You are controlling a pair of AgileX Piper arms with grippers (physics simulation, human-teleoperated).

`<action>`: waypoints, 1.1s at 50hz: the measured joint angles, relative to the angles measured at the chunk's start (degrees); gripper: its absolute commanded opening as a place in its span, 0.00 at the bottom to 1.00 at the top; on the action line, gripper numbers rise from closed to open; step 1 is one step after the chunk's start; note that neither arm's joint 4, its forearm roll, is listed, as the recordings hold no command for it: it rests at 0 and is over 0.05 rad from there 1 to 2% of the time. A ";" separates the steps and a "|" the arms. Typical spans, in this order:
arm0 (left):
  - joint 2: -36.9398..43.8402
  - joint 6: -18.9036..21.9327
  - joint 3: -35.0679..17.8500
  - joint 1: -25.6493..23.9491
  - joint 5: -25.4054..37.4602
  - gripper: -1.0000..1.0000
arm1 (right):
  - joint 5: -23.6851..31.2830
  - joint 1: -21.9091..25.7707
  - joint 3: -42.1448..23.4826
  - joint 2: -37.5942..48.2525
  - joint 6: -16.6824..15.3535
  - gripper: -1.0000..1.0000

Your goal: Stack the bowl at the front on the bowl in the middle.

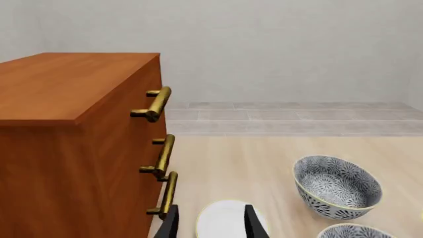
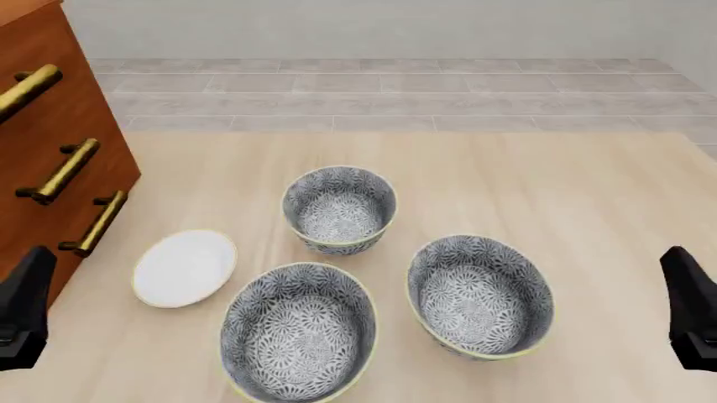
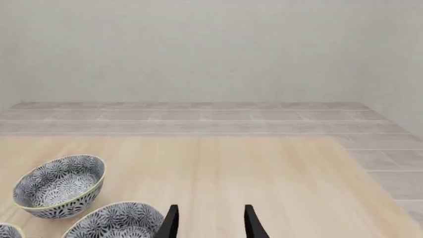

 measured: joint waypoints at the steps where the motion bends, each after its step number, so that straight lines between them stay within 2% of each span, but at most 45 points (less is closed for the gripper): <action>1: 0.13 -0.03 -0.02 0.02 -0.09 1.00 | 0.02 0.06 -0.03 0.01 -0.02 1.00; 13: 0.74 -0.29 -0.53 0.30 -0.14 1.00 | 0.44 0.73 -0.72 0.24 -0.59 1.00; 19: 1.40 -0.41 -0.65 0.38 -0.56 1.00 | -1.32 1.12 -1.31 3.39 -0.72 1.00; 23: 1.99 -0.45 -0.64 0.36 -1.02 1.00 | -3.33 1.65 -2.11 7.13 -0.95 1.00; 38: 2.28 -0.46 -1.07 0.25 -0.78 1.00 | -10.87 5.34 -7.97 27.43 2.07 1.00; 45: 2.53 -0.61 -1.22 0.73 -0.92 1.00 | -10.25 8.52 -12.87 36.85 3.09 1.00; 55: 2.15 -0.75 -1.53 1.37 -0.42 1.00 | -6.25 13.14 -19.91 46.40 5.05 1.00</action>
